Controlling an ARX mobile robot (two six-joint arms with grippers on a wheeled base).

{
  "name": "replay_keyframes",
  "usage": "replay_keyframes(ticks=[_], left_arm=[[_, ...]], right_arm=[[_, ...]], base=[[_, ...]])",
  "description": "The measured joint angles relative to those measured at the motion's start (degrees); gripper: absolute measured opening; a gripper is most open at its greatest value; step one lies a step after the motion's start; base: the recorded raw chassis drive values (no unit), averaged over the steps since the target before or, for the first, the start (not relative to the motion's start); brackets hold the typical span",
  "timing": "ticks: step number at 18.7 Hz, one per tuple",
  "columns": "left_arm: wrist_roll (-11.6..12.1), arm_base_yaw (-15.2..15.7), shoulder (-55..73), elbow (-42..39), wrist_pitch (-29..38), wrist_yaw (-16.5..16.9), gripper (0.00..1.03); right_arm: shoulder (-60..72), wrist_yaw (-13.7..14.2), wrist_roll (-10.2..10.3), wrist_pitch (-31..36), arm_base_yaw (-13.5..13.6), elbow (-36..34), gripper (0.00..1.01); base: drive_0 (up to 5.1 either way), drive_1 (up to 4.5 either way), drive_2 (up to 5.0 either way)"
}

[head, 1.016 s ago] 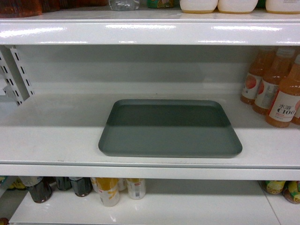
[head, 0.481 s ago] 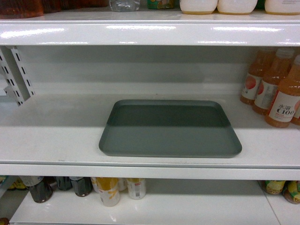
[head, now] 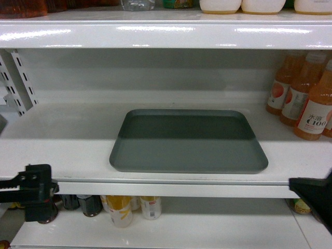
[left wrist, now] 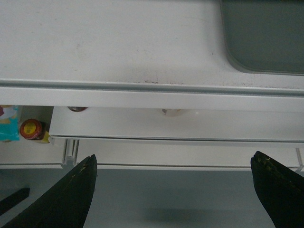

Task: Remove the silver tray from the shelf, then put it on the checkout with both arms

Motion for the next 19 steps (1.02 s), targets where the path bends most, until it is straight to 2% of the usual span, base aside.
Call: replay_keyframes(ticks=[3, 7, 8, 11, 15, 17, 19], left_arm=[[0.2, -1.2, 11.9, 10.4, 0.1, -0.2, 0.98], [0.0, -2.7, 23.1, 24.7, -3.9, -0.5, 0.98], [0.1, -3.0, 25.4, 27.8, -4.6, -1.2, 0.98], [0.2, -3.3, 31.8, 36.0, -7.6, -1.8, 0.98], [0.1, -3.4, 36.8, 43.9, -11.4, -2.7, 0.98], [-0.3, -3.7, 38.6, 46.7, -12.8, -3.0, 0.98], [-0.5, -4.4, 40.4, 48.6, -14.2, -3.7, 0.98]], right_arm=[[14.5, 0.5, 4.9, 1.2, 2.4, 9.9, 0.98], [28.0, 3.1, 11.6, -3.0, 2.7, 24.4, 0.98], [30.9, 4.5, 12.2, -3.3, 2.7, 27.7, 0.98], [40.5, 9.6, 12.1, -5.9, 1.7, 38.2, 0.98], [49.7, 13.8, 11.4, -10.1, -1.2, 48.5, 0.98], [52.2, 14.1, 11.3, -13.1, -2.7, 53.2, 0.98], [54.1, 12.2, 11.3, -14.8, -3.4, 57.1, 0.98]], base=[[0.0, 0.0, 0.0], [0.0, 0.0, 0.0], [0.0, 0.0, 0.0], [0.0, 0.0, 0.0], [0.0, 0.0, 0.0], [0.0, 0.0, 0.0], [0.0, 0.0, 0.0]])
